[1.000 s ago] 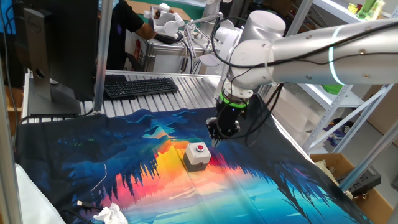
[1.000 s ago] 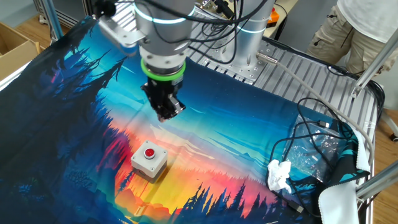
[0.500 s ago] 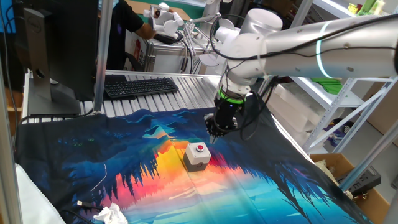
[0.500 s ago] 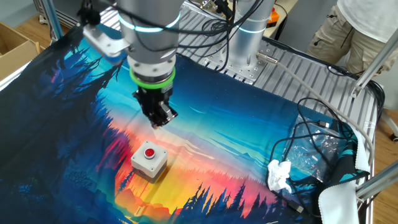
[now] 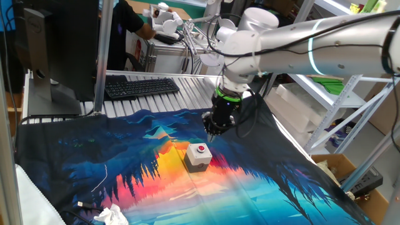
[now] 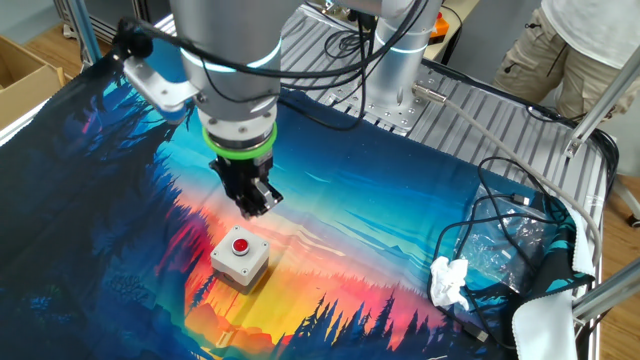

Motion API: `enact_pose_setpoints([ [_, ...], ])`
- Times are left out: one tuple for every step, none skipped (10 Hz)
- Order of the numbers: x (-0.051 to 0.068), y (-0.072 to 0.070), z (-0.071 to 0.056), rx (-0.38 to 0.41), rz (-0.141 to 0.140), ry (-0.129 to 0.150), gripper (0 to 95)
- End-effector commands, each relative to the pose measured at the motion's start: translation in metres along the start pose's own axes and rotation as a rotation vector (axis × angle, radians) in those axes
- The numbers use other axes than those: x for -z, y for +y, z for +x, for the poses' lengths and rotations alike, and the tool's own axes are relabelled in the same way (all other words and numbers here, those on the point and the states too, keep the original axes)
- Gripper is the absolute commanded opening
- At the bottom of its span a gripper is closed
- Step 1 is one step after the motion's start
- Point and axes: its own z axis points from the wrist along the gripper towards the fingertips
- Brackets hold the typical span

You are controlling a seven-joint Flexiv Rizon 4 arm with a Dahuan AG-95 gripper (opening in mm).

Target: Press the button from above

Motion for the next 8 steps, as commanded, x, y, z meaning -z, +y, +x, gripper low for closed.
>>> enact_pose_setpoints([
  [-0.003, 0.002, -0.002, 0.0, -0.001, -0.001, 0.0],
  [-0.004, 0.003, -0.003, 0.001, -0.003, 0.0, 0.0],
  [-0.007, 0.004, -0.006, 0.003, -0.004, 0.001, 0.0],
  [-0.008, 0.004, -0.007, 0.002, -0.004, 0.0, 0.0],
  [-0.008, 0.004, -0.01, 0.003, -0.004, 0.002, 0.0],
  [-0.009, 0.003, -0.012, 0.007, -0.003, 0.006, 0.0],
  [-0.01, 0.003, -0.016, 0.009, -0.003, 0.008, 0.0],
  [-0.011, 0.003, -0.018, 0.01, -0.003, 0.008, 0.0],
])
